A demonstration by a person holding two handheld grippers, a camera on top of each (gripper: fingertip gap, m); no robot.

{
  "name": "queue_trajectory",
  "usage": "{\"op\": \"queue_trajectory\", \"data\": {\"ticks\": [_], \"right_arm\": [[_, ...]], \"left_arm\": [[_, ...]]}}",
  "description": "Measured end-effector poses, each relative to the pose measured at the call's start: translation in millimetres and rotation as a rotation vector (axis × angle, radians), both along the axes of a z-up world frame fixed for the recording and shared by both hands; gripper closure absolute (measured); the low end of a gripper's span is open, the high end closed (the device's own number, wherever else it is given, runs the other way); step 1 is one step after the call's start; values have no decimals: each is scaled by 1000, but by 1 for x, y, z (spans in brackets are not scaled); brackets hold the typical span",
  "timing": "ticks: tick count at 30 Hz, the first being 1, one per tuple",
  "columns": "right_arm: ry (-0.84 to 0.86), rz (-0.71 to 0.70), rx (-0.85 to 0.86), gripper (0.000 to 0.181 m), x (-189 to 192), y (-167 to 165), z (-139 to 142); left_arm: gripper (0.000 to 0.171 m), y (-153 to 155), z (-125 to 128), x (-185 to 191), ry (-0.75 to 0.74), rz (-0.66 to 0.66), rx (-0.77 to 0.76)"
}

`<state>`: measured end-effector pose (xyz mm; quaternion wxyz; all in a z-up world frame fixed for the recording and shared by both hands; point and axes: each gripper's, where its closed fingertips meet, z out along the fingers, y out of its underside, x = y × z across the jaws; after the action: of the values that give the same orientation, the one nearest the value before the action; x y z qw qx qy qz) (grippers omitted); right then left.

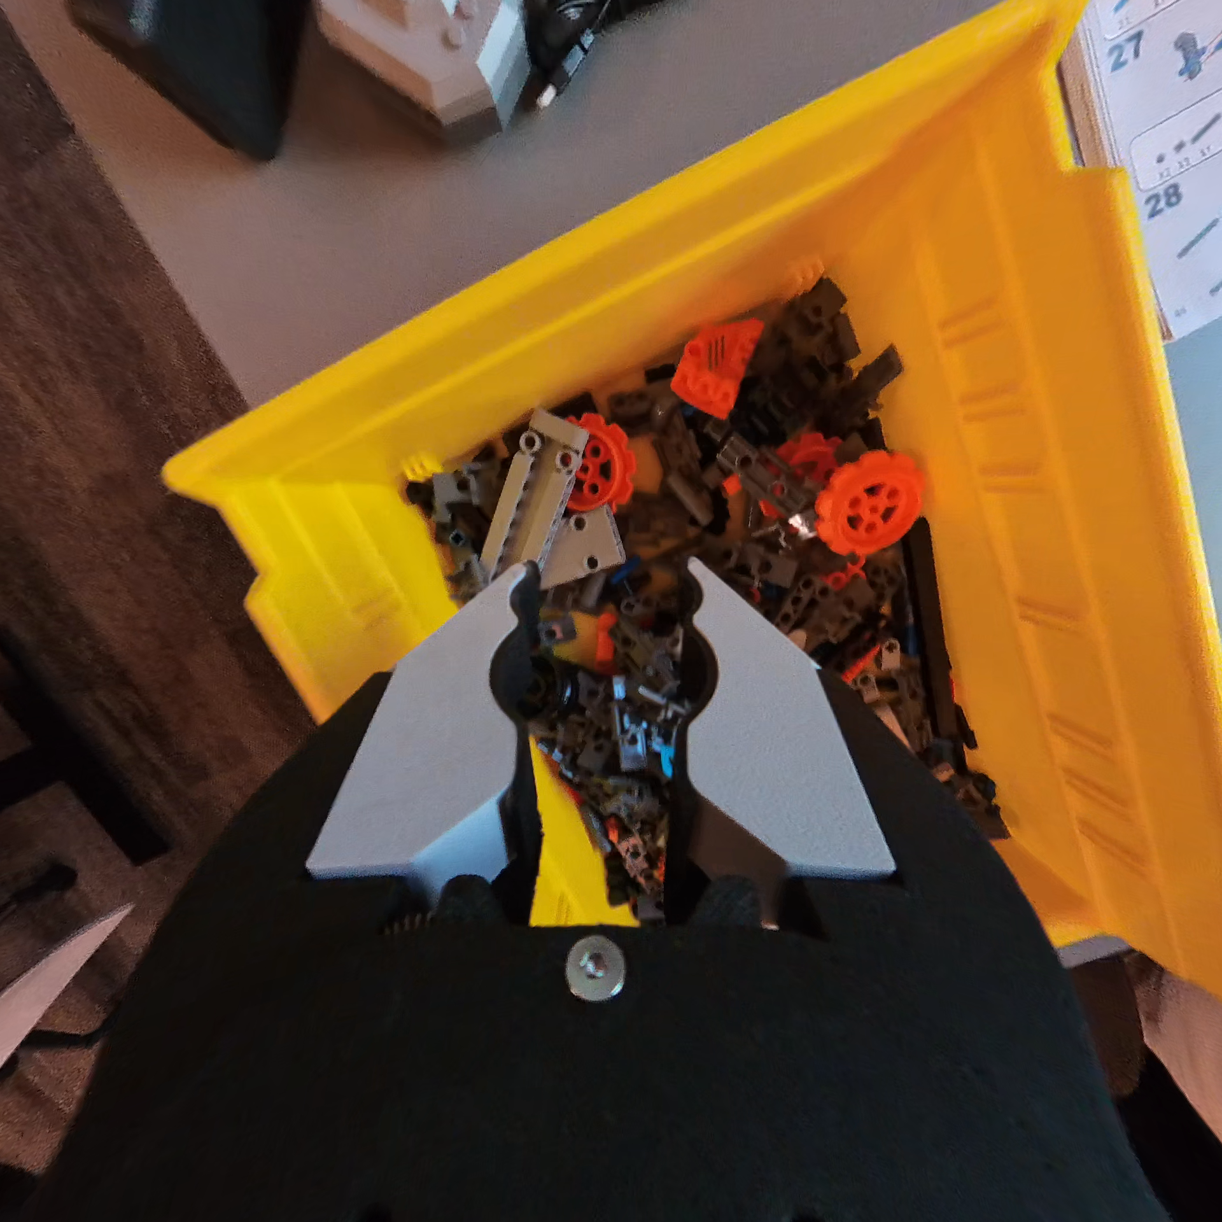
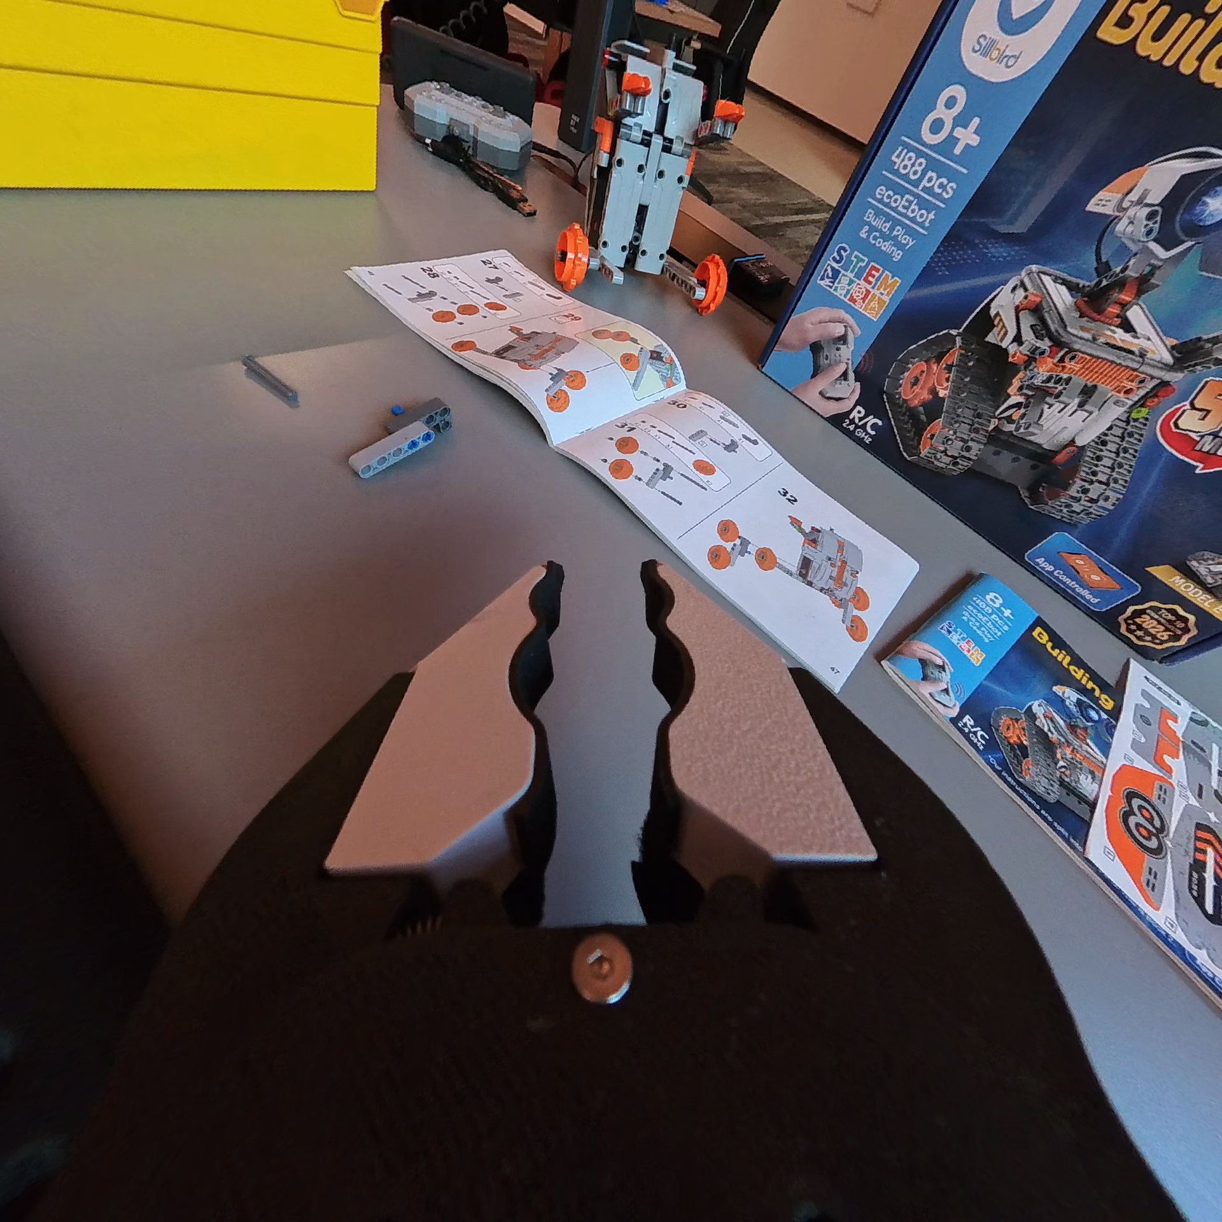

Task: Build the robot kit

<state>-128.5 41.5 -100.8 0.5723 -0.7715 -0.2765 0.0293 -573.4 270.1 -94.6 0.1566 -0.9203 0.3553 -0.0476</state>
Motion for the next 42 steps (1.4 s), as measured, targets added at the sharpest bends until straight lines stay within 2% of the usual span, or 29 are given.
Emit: {"op": "queue_trajectory", "data": {"ticks": [4,8,10,11,14,20,24,29,33,34,35,36,37,39,42], "right_arm": [[5,-4,-1,157,1,0,0],[5,-3,0,157,1,0,0],[5,-4,5,157,1,0,1],[5,-4,7,157,2,-1,2],[12,-2,14,157,2,-1,4],[21,6,29,157,1,-2,8],[27,13,32,157,0,-3,9],[28,13,37,157,0,-4,10],[37,15,40,158,0,-4,11],[39,17,39,157,-1,-3,11],[39,19,38,158,-1,-3,11],[38,21,37,157,-2,-3,11],[37,23,36,157,-2,-2,11],[31,22,33,157,-2,-2,10],[25,13,32,157,-1,-3,9]], "left_arm": [[110,14,-28,10,47,-10,-21],[107,21,-51,9,124,-50,-32],[113,22,-58,6,153,-63,-29],[122,24,-57,4,161,-61,-17],[129,22,-60,-10,250,-80,-27],[167,15,-45,-19,305,-118,10],[168,4,-36,-29,331,-123,-20],[167,-26,-15,-26,254,-156,-83],[167,-87,-2,-8,72,-280,-248],[154,-100,-1,-6,49,-326,-265],[133,-108,-1,-7,55,-356,-271],[123,-107,-1,-10,72,-365,-250],[121,-104,-1,-9,67,-366,-224],[124,-92,4,4,-5,-351,-168],[127,-53,14,26,-124,-276,-22]]}}
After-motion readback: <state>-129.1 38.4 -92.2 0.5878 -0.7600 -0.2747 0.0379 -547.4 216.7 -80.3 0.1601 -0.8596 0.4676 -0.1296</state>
